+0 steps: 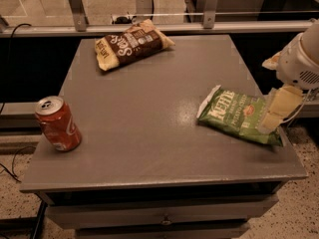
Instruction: Move green jalapeno chip bag near brown chip bag
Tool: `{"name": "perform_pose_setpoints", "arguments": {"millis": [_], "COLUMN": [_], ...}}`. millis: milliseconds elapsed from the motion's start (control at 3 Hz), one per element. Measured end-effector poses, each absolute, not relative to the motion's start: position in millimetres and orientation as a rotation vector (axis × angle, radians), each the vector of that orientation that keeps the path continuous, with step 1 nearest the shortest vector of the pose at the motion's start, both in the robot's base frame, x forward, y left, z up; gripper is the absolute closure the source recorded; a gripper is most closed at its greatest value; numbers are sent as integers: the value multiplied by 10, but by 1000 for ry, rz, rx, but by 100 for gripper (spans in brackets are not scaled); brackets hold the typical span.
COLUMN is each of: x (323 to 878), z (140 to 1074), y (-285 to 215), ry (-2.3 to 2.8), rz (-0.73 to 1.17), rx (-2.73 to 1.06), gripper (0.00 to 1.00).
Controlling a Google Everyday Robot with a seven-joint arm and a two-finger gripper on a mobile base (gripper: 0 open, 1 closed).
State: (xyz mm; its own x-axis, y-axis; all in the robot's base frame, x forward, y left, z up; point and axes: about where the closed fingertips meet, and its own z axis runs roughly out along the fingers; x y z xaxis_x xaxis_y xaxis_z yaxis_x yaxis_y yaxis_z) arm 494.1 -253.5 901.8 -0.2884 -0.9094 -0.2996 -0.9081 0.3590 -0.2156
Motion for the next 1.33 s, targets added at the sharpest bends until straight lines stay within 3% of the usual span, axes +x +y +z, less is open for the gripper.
{"name": "perform_pose_setpoints", "arguments": {"millis": [667,1000,1333], "x": [5066,5074,5100], "z": [8556,8441,8451], "y": [-2761,-2798,-2766], "ry": [2367,2410,2416], "rz": [135,204,255], "rx": [-1482,-1444,-1420], "gripper": [0,16,39]}}
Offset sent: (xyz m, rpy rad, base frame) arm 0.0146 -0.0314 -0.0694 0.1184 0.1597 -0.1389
